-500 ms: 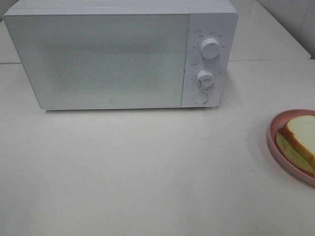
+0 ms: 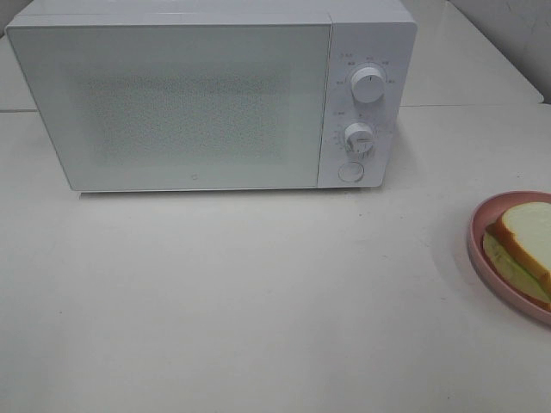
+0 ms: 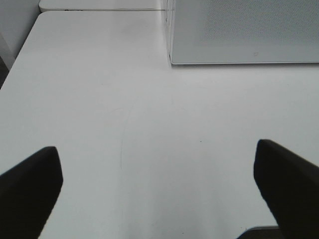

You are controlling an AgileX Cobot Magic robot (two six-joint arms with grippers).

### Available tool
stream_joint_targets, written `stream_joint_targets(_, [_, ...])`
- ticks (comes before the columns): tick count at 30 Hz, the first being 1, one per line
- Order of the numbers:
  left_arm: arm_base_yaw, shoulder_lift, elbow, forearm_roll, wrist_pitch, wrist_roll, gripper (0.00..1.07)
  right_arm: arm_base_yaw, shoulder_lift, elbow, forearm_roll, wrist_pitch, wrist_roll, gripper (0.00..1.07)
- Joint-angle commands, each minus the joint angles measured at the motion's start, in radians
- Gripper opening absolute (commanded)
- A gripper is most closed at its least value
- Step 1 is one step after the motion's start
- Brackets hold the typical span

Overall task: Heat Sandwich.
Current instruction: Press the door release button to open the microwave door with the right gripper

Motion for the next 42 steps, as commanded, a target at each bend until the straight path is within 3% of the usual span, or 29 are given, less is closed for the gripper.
stream_joint_targets(1, [-0.001,-0.026,0.001,-0.005,-0.010,-0.005,1.00,-0.001,-0.026,-0.003,-0.002,-0.012,0.001,0.75])
stream_joint_targets(13, [-0.001,-0.026,0.001,-0.005,-0.010,-0.005,1.00,-0.001,0.041,-0.033,0.015,-0.136,0.001,0.75])
stream_joint_targets(42, [-0.001,-0.026,0.001,-0.005,-0.010,-0.005,1.00,-0.001,0.472,-0.026,0.015,-0.543,0.001,0.75])
